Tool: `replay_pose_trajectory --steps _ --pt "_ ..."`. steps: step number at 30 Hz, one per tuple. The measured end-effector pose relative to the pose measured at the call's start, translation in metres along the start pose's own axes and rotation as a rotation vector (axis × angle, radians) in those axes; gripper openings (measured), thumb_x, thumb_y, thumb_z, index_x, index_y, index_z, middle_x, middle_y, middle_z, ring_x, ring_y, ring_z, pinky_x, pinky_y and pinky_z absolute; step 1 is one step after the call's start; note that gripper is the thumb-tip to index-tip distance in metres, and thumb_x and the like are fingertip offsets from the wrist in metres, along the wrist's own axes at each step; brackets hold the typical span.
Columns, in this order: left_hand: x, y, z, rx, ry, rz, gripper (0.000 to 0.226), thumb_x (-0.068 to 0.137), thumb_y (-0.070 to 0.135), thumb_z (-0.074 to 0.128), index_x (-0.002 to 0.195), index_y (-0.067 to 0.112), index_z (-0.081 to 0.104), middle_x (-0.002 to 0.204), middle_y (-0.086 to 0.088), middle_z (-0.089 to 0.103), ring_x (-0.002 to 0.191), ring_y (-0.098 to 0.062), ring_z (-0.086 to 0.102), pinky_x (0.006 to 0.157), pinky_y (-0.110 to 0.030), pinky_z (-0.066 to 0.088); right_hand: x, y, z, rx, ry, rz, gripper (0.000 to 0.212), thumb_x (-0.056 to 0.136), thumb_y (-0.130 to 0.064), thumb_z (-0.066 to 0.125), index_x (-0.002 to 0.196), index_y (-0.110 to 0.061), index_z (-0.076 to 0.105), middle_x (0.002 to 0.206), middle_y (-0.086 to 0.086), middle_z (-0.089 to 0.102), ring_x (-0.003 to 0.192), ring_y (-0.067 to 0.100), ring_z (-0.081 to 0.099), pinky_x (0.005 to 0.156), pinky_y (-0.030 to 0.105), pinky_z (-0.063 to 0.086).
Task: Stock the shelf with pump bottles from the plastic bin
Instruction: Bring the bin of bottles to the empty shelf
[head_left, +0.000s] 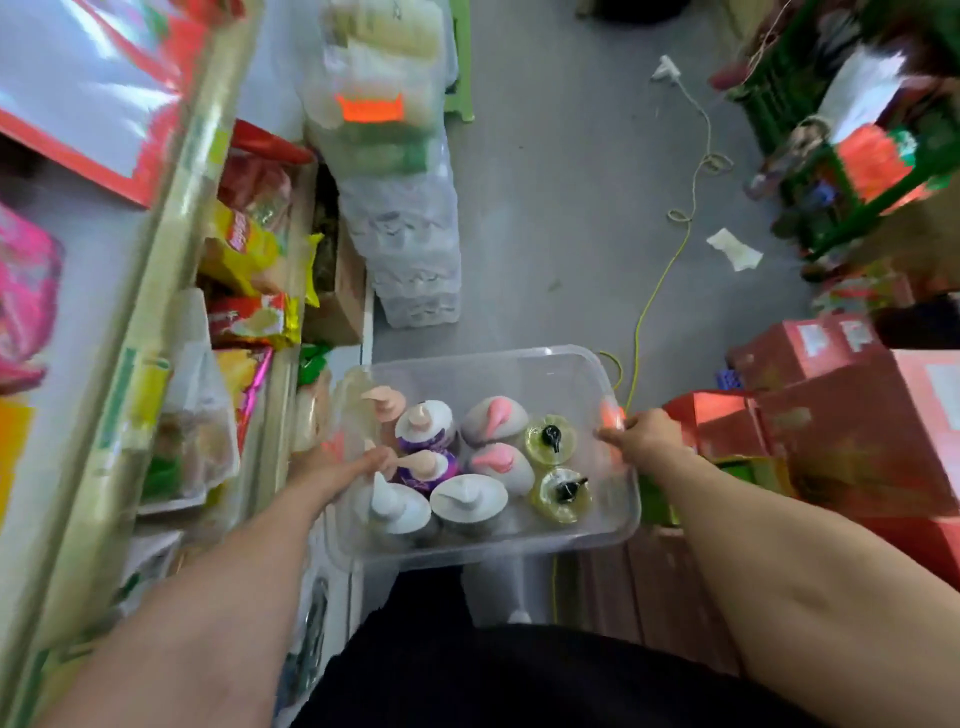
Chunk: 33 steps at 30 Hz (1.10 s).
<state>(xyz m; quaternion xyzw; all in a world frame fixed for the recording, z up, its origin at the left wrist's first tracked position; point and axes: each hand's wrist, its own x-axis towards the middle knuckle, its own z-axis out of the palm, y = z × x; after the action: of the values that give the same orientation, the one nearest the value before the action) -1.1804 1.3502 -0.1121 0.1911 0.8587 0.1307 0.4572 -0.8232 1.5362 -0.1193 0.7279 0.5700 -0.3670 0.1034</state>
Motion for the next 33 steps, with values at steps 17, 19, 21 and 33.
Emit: replay_pose_trajectory --steps 17,19,21,33 --pt "0.21 0.394 -0.026 0.076 -0.163 0.148 0.095 0.067 0.066 0.076 0.143 0.02 0.044 0.139 -0.006 0.055 0.119 -0.028 0.058 0.097 -0.036 0.049 0.246 -0.153 -0.234 0.085 0.158 0.163 0.041 0.076 -0.046 0.081 0.067 -0.008 0.072 0.054 0.003 0.066 0.062 0.016 0.062 0.054 0.028 0.039" --pt "0.232 0.433 -0.012 0.072 -0.191 0.183 0.105 0.057 0.076 0.071 0.143 0.025 0.041 0.141 -0.006 0.053 0.119 -0.029 0.057 0.096 -0.043 0.052 0.282 -0.166 -0.268 0.091 0.166 0.18 0.04 0.078 -0.043 0.081 0.063 -0.008 0.068 0.054 0.004 0.064 0.058 0.015 0.057 0.051 0.027 0.036" --pt "0.253 0.468 -0.001 0.097 -0.21 0.181 0.109 0.048 0.083 0.067 0.14 0.03 0.043 0.138 -0.005 0.056 0.118 -0.029 0.058 0.097 -0.043 0.051 0.314 -0.175 -0.301 0.067 0.184 0.202 0.04 0.077 -0.043 0.082 0.066 -0.007 0.069 0.059 0.006 0.066 0.064 0.021 0.06 0.056 0.03 0.04" --pt "0.362 0.672 -0.017 0.047 -0.179 0.116 0.079 0.066 0.071 0.073 0.122 0.017 0.057 0.123 -0.01 0.063 0.11 -0.027 0.063 0.081 -0.03 0.049 0.469 -0.288 -0.437 -0.051 0.211 0.191 0.043 0.078 -0.047 0.079 0.063 -0.008 0.069 0.055 0.001 0.066 0.063 0.019 0.061 0.056 0.03 0.04"
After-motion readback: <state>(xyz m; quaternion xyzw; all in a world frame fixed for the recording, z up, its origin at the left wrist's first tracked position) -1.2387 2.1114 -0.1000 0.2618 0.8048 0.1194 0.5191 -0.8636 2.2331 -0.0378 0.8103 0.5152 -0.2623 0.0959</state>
